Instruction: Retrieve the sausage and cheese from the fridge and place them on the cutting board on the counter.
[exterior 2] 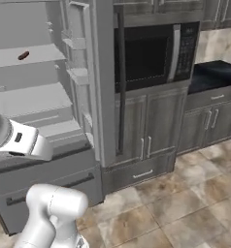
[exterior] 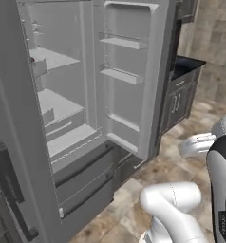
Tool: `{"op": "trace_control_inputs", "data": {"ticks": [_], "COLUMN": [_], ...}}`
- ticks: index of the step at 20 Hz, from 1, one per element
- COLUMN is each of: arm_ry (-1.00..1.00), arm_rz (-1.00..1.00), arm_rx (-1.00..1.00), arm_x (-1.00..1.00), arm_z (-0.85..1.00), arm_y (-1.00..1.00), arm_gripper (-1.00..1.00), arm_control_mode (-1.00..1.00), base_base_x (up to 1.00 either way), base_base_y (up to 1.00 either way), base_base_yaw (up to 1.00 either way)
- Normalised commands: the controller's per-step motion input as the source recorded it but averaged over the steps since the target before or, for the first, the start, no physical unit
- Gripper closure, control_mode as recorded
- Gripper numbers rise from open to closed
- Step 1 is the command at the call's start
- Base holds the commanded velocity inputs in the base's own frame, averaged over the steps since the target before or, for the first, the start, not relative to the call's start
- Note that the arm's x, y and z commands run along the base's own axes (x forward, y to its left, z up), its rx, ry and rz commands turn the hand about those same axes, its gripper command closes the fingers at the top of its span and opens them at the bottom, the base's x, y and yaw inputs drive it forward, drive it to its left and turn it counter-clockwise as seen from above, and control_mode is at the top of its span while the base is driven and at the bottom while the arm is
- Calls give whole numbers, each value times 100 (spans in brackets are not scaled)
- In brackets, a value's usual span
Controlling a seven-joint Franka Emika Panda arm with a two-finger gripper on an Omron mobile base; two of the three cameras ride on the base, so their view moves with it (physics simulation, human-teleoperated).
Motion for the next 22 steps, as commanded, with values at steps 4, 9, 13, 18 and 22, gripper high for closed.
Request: {"op": "trace_control_inputs", "data": {"ticks": [4,9,13,18,22], "arm_ry": [0,0,0,0,0], "arm_rz": [0,0,0,0,0], "arm_rx": [0,0,0,0,0], "arm_x": [0,0,0,0,0], "arm_z": [0,0,0,0,0], "arm_y": [0,0,0,0,0], "arm_gripper": [-100,-100,-100,-100,-100], "arm_control_mode": [100,100,100,100,100], "base_base_x": [100,99,74,63,43], "base_base_y": [0,0,4,9,0], "base_base_yaw": [59,53,33,27,32]}}
